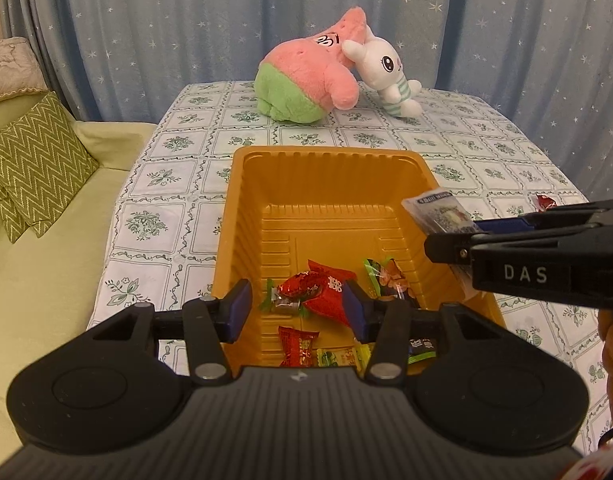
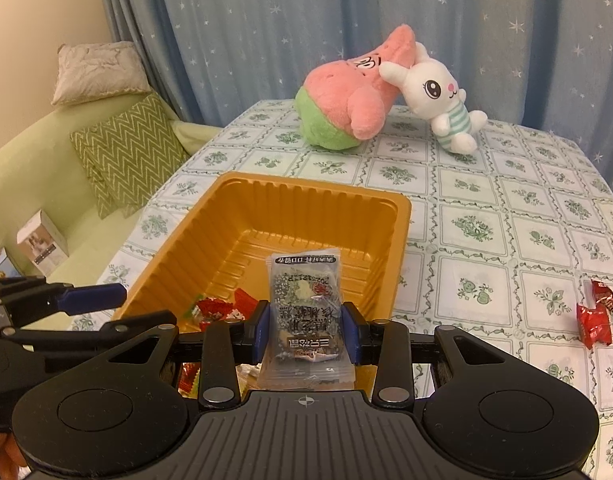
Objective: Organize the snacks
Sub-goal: 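Open the left tool to drop the red candy while the right holds the packet above the tray, then open the right tool to drop the clear cookie packet into the orange tray, then move both open tools toward the red candies on the tablecloth, then grasp a red-wrapped candy with the left tool while the right grasps another red candy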
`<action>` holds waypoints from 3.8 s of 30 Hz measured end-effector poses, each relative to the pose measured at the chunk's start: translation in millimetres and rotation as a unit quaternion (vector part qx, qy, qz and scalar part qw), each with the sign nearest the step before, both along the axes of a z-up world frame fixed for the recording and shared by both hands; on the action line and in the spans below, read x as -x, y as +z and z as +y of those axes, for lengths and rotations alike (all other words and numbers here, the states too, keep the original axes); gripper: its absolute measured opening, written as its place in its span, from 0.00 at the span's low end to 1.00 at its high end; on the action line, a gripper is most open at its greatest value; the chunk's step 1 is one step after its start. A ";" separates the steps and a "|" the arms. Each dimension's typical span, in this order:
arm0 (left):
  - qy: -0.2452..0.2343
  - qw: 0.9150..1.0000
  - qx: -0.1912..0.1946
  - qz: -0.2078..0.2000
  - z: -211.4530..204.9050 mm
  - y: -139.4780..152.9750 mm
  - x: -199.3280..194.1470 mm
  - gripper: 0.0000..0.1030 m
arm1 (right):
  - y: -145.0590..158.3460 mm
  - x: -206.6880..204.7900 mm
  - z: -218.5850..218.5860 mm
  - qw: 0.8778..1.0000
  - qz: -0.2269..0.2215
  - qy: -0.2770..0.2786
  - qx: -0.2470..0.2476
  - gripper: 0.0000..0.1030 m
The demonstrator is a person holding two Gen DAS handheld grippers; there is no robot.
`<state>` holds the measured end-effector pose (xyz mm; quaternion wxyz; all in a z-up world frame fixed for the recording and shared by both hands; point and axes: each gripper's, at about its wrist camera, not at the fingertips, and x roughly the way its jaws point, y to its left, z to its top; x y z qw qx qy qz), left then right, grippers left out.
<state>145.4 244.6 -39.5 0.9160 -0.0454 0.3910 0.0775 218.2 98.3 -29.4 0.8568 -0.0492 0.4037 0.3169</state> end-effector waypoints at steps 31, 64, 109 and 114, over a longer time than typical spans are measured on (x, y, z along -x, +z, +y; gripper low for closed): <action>0.021 0.998 0.023 -0.054 -38.2 35.9 48.4 0.84 | -1.8 35.0 -123.3 0.991 0.041 -0.119 -0.036 0.71; -0.108 0.991 0.039 -0.066 -190.0 56.2 58.7 0.94 | 21.6 93.6 -278.6 0.973 0.006 -0.232 0.002 0.71; -0.404 0.907 -0.101 0.062 -320.2 -77.7 -219.1 0.23 | -65.1 -136.0 -346.7 0.972 0.005 -0.232 -0.048 0.61; -0.305 0.950 -0.055 0.040 -289.8 -56.5 -193.4 0.23 | -63.4 -141.6 -326.4 0.983 -0.023 -0.176 -0.041 0.61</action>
